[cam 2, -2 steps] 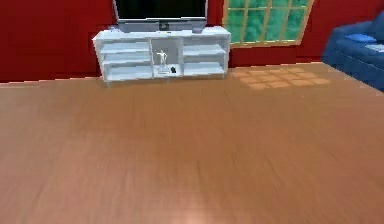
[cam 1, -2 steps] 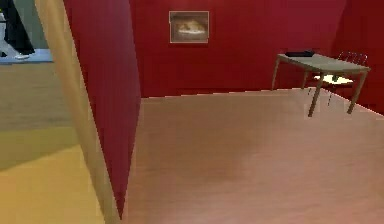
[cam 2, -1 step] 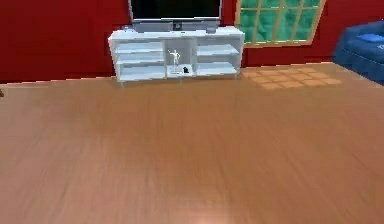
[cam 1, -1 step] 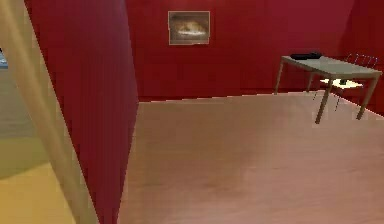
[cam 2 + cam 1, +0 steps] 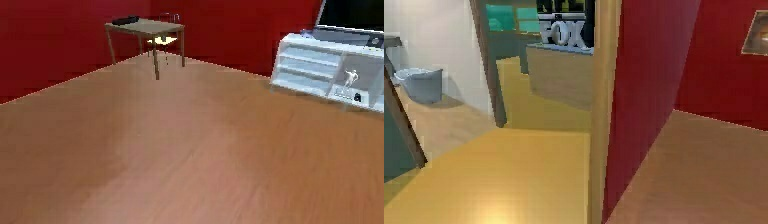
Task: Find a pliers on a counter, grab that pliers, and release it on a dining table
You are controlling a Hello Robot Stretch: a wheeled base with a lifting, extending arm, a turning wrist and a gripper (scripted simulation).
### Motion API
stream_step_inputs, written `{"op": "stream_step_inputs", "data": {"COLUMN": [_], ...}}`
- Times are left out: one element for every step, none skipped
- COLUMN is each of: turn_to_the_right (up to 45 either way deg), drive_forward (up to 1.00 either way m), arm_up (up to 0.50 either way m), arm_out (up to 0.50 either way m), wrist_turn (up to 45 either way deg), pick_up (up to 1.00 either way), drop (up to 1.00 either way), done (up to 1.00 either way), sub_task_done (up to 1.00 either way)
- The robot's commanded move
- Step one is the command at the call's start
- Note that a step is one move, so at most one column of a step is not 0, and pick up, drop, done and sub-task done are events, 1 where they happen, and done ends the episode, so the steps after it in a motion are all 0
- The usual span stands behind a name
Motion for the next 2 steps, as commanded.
{"op": "stream_step_inputs", "data": {"turn_to_the_right": [-33.0, 0.0], "drive_forward": [0.0, 0.9], "arm_up": [0.0, 0.0], "arm_out": [0.0, 0.0], "wrist_turn": [0.0, 0.0], "pick_up": [0.0, 0.0], "drop": [0.0, 0.0], "done": [0.0, 0.0], "sub_task_done": [0.0, 0.0]}}
